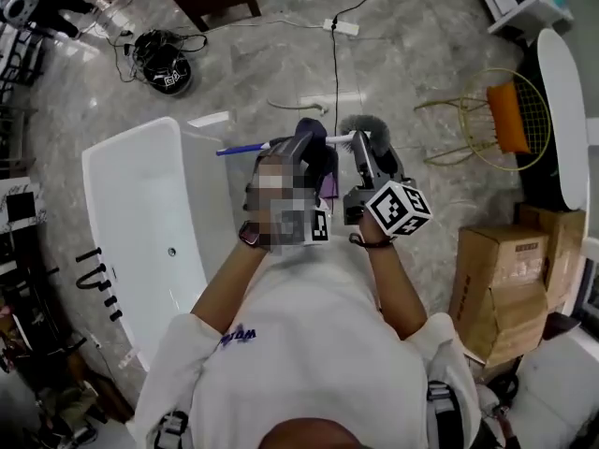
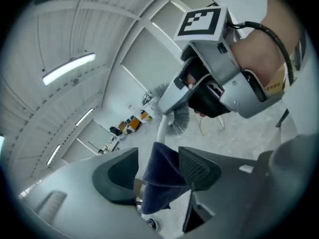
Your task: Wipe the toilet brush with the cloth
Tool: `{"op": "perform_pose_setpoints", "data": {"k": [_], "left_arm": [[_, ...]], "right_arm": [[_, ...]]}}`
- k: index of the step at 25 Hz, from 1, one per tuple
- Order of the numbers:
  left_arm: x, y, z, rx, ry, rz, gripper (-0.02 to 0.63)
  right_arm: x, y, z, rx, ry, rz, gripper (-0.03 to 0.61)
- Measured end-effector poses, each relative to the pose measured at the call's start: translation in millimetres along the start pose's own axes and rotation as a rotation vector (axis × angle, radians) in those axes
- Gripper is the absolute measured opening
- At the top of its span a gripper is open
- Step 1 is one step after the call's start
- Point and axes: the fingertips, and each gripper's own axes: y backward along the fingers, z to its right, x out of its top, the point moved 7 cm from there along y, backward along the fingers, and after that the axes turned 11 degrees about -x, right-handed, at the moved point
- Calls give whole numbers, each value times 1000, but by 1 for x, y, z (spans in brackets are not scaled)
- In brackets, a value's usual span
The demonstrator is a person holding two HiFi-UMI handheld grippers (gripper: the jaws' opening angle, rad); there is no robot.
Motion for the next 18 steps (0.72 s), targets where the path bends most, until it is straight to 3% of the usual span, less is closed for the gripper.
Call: {"op": "perform_pose_setpoints", "data": {"k": [3,8,11,18], "left_arm": [[-2,-29,-6,-70,-71,19,249],[-10,-62,-35,-49,-297,126,217],[-12,-73,-49,-56,-368,229,153],[-1,-88,-62,-166,-454,422,141]], "right_arm": [[11,-5,8,-42,-42,45,194],[22,-19,2,-119,-98,133,195],[24,-21,-3,-170,-121,175,198],[26,-17,-5,-282,-168,272,198]]}}
